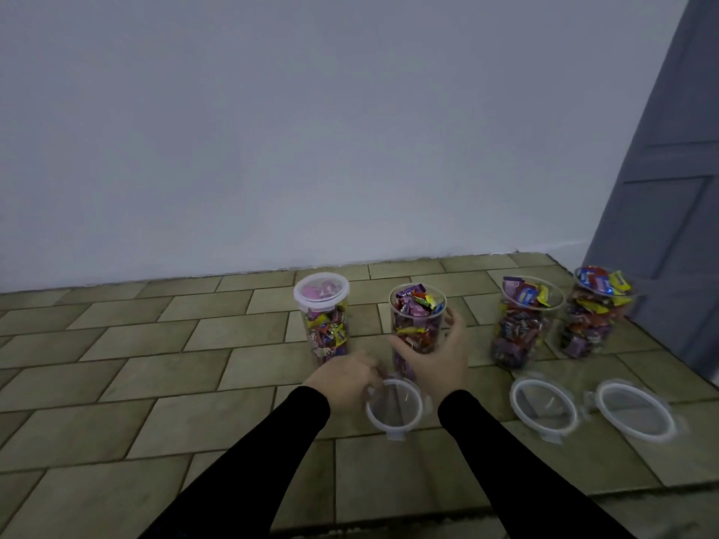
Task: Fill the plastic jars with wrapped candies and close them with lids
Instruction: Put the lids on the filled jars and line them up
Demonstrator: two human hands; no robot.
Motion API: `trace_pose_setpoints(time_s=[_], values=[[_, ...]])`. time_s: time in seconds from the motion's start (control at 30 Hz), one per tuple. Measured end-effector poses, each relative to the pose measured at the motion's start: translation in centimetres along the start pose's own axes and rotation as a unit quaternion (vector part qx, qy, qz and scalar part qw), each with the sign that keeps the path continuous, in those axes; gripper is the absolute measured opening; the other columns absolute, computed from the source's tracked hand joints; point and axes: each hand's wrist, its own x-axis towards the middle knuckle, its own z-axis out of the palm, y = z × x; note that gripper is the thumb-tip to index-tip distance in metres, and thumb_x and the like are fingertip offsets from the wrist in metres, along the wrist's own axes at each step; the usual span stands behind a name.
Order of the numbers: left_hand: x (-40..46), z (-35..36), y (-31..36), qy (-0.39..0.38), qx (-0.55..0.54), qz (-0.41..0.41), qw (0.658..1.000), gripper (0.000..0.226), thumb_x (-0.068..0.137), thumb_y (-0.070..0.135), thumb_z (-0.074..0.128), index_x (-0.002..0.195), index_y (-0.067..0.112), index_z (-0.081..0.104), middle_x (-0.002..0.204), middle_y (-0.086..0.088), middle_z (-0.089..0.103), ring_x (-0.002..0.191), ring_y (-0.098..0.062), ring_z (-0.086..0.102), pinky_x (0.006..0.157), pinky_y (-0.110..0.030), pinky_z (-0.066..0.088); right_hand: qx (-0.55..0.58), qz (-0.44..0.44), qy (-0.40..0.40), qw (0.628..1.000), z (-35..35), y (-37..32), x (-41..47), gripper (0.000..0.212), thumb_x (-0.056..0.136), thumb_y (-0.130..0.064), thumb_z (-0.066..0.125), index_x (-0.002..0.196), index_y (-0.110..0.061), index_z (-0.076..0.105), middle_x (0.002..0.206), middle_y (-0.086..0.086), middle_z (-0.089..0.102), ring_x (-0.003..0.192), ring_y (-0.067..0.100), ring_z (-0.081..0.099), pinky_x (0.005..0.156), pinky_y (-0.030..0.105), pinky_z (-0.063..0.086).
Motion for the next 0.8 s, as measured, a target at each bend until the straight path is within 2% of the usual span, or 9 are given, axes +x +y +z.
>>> trace_pose_setpoints(time_s=[0.07, 0.2, 0.3, 0.43, 0.5, 0.57, 0.63, 0.73, 0.8], values=[[0.1, 0.2, 0.2, -0.021, -0.003, -0.012, 1.0, 0.026, 0.087, 0.011, 0.057, 0.106, 0.02, 0.073, 0.134, 0.004, 0.056, 0.122, -0.018, 0.048, 0.092, -0.032, 0.046, 0.004, -0.003, -0.033, 0.999, 0.3, -0.2, 0.7, 0.099, 0.048, -0.053, 0.086, 0.13, -0.019, 0.042, 0.122, -0.002, 0.053, 0.114, 0.014, 0.052, 0.095, 0.033, 0.049], [-0.3, 0.8, -0.2, -0.027, -0.029, -0.019, 0.999, 0.028, 0.086, 0.008, 0.059, 0.103, 0.024, 0.074, 0.138, 0.011, 0.053, 0.125, -0.012, 0.045, 0.095, -0.031, 0.045, 0.072, -0.006, -0.06, 0.996, 0.4, -0.5, 1.2, 0.087, 0.058, -0.026, 0.09, 0.131, -0.017, 0.044, 0.119, -0.004, 0.058, 0.109, 0.011, 0.057, 0.09, 0.02, 0.047], [-0.8, 1.4, -0.6, -0.021, -0.036, -0.023, 0.999, 0.027, 0.086, 0.011, 0.06, 0.103, 0.026, 0.074, 0.14, 0.014, 0.051, 0.127, -0.012, 0.043, 0.098, -0.031, 0.043, 0.074, -0.019, -0.068, 0.995, 0.3, 0.1, 1.6, 0.079, 0.06, -0.022, 0.089, 0.126, -0.021, 0.045, 0.117, -0.004, 0.057, 0.106, 0.009, 0.057, 0.088, 0.018, 0.047], [-1.2, 1.3, -0.3, -0.002, -0.038, -0.037, 0.999, 0.025, 0.089, 0.012, 0.059, 0.107, 0.022, 0.073, 0.136, 0.01, 0.056, 0.125, -0.011, 0.046, 0.096, -0.021, 0.036, 0.057, -0.023, -0.093, 0.994, 0.2, 1.0, 2.3, 0.084, 0.059, -0.027, 0.088, 0.129, -0.02, 0.043, 0.123, 0.002, 0.055, 0.113, 0.015, 0.056, 0.095, 0.03, 0.05], [-1.4, 0.9, -0.3, 0.008, -0.036, -0.022, 0.999, 0.023, 0.089, 0.012, 0.06, 0.107, 0.02, 0.073, 0.133, 0.008, 0.059, 0.122, -0.012, 0.049, 0.097, -0.023, 0.038, 0.056, -0.026, -0.104, 0.993, 0.3, 1.1, 2.5, 0.082, 0.059, -0.027, 0.088, 0.127, -0.021, 0.042, 0.122, 0.003, 0.055, 0.114, 0.016, 0.056, 0.096, 0.033, 0.05], [-1.8, 0.9, -0.6, 0.04, -0.045, -0.009, 0.998, 0.024, 0.091, 0.014, 0.059, 0.111, 0.019, 0.071, 0.13, 0.006, 0.062, 0.117, -0.017, 0.052, 0.095, -0.029, 0.044, 0.051, -0.025, -0.114, 0.992, 0.3, 1.3, 2.9, 0.082, 0.058, -0.029, 0.088, 0.125, -0.022, 0.041, 0.122, 0.002, 0.054, 0.114, 0.016, 0.055, 0.097, 0.036, 0.05], [-2.5, 0.8, -1.0, 0.091, -0.05, -0.014, 0.994, 0.026, 0.093, 0.013, 0.055, 0.115, 0.019, 0.067, 0.123, 0.001, 0.064, 0.111, -0.017, 0.055, 0.092, -0.025, 0.044, 0.046, -0.022, -0.129, 0.99, 0.2, 1.4, 3.2, 0.082, 0.058, -0.028, 0.088, 0.125, -0.02, 0.04, 0.122, 0.002, 0.054, 0.114, 0.017, 0.054, 0.097, 0.036, 0.049], [-3.2, -0.1, -1.2, 0.161, -0.065, -0.014, 0.985, 0.021, 0.095, 0.017, 0.048, 0.108, 0.015, 0.065, 0.105, -0.001, 0.064, 0.097, -0.013, 0.055, 0.086, -0.025, 0.047, 0.05, -0.013, -0.143, 0.988, 0.0, 2.0, 3.7, 0.086, 0.052, -0.036, 0.088, 0.123, -0.024, 0.04, 0.122, 0.001, 0.053, 0.114, 0.016, 0.054, 0.097, 0.04, 0.05], [-3.1, -0.9, -1.1, 0.203, -0.095, -0.017, 0.975, 0.026, 0.095, 0.024, 0.04, 0.103, 0.013, 0.061, 0.098, 0.0, 0.06, 0.089, -0.007, 0.048, 0.08, -0.022, 0.045, 0.06, -0.008, -0.151, 0.987, 0.0, 2.3, 3.8, 0.09, 0.049, -0.038, 0.087, 0.125, -0.025, 0.04, 0.123, 0.0, 0.053, 0.114, 0.016, 0.054, 0.097, 0.041, 0.051]])
